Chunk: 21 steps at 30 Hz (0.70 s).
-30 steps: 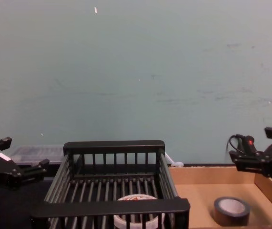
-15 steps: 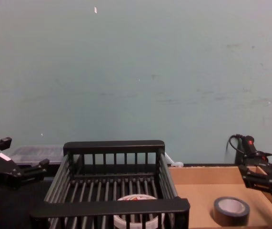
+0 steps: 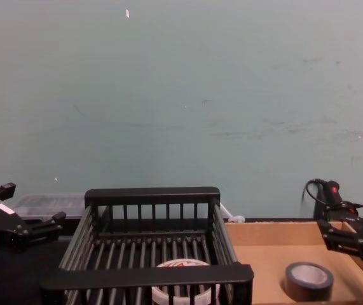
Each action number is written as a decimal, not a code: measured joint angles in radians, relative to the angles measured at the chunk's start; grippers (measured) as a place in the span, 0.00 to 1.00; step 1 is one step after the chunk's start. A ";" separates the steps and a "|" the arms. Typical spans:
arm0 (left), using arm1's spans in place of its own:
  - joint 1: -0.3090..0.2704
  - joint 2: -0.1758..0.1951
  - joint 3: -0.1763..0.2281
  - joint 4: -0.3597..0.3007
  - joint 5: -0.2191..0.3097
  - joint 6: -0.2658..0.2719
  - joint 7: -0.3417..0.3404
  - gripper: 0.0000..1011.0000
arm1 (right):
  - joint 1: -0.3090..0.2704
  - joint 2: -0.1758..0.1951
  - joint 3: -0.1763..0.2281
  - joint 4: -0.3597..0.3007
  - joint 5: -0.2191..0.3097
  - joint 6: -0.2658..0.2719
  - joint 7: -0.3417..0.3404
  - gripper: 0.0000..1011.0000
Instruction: Pick up the white tape and place it into the black box , Pick up the silver tape and place it into the brown box.
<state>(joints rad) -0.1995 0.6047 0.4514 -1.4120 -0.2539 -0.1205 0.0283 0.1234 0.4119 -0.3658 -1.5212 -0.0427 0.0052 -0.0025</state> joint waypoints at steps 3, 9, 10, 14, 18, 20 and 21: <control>0.000 0.000 0.000 0.000 0.000 0.000 0.000 0.99 | 0.000 0.000 0.000 0.000 0.000 0.000 0.000 0.99; 0.000 0.000 0.000 0.000 0.000 0.000 0.000 0.99 | 0.001 0.001 -0.001 0.001 0.000 0.000 0.000 0.99; 0.000 0.000 0.000 0.000 0.000 0.000 0.000 0.99 | 0.001 0.001 -0.001 0.001 0.000 -0.001 0.000 0.99; 0.000 0.000 0.000 0.000 0.000 0.000 0.000 0.99 | 0.001 0.001 -0.002 0.001 0.000 -0.001 0.000 0.99; 0.000 0.000 0.000 0.000 0.000 0.000 0.000 0.99 | 0.001 0.001 -0.002 0.001 0.000 -0.001 0.000 0.99; 0.000 0.000 0.000 0.000 0.000 0.000 0.000 0.99 | 0.001 0.001 -0.002 0.001 0.000 -0.001 0.000 0.99; 0.000 0.000 0.000 0.000 0.000 0.000 0.000 0.99 | 0.001 0.001 -0.002 0.001 0.000 -0.001 0.000 0.99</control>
<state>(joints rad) -0.1995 0.6047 0.4514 -1.4120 -0.2539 -0.1205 0.0283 0.1247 0.4128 -0.3676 -1.5200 -0.0432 0.0042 -0.0026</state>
